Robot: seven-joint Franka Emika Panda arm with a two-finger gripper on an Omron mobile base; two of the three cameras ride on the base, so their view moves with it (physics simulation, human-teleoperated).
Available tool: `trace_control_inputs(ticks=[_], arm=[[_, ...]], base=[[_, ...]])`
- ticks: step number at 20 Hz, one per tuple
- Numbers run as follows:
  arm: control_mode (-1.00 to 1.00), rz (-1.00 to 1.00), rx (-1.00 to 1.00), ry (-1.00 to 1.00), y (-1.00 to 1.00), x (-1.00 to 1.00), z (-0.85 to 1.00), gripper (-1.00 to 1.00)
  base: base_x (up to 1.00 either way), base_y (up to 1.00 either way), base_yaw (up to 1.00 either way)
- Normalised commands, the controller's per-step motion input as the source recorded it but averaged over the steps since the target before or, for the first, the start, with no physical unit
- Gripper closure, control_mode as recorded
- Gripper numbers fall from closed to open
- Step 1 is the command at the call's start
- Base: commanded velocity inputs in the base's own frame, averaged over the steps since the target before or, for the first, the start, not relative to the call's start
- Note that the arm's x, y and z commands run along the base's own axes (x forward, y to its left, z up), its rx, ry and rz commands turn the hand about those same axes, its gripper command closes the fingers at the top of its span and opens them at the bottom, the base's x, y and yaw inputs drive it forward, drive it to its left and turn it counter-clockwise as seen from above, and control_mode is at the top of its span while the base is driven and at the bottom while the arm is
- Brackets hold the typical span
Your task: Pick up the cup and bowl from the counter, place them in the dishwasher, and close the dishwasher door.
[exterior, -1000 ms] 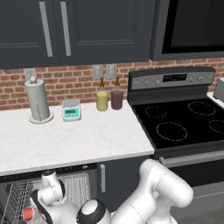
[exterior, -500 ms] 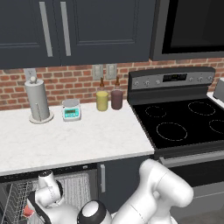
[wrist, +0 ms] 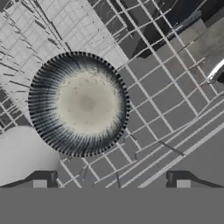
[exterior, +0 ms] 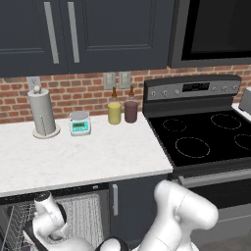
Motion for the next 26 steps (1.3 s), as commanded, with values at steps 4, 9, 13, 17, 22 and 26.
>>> trace_control_inputs(ticks=[4, 9, 13, 17, 22, 26], arm=[[-1.0, 0.01, 0.0, -0.21, 0.0, -0.55, 0.38, -1.0], [-1.0, 0.09, 0.0, -0.17, 0.0, -0.69, 0.38, -1.0], [-1.0, 0.2, 0.0, -0.01, 0.0, -0.37, 0.23, -1.0], [-1.0, 0.24, 0.0, 0.1, 0.0, -0.01, 0.0, -1.0], [-1.0, 0.21, 0.0, 0.17, 0.0, 0.01, 0.0, -1.0], [-1.0, 0.2, 0.0, 0.42, 0.0, 0.21, 0.0, -1.0]], base=[[0.0, 0.0, 0.0], [0.0, 0.0, 0.0], [0.0, 0.0, 0.0], [0.0, 0.0, 0.0], [0.0, 0.0, 0.0], [0.0, 0.0, 0.0]])
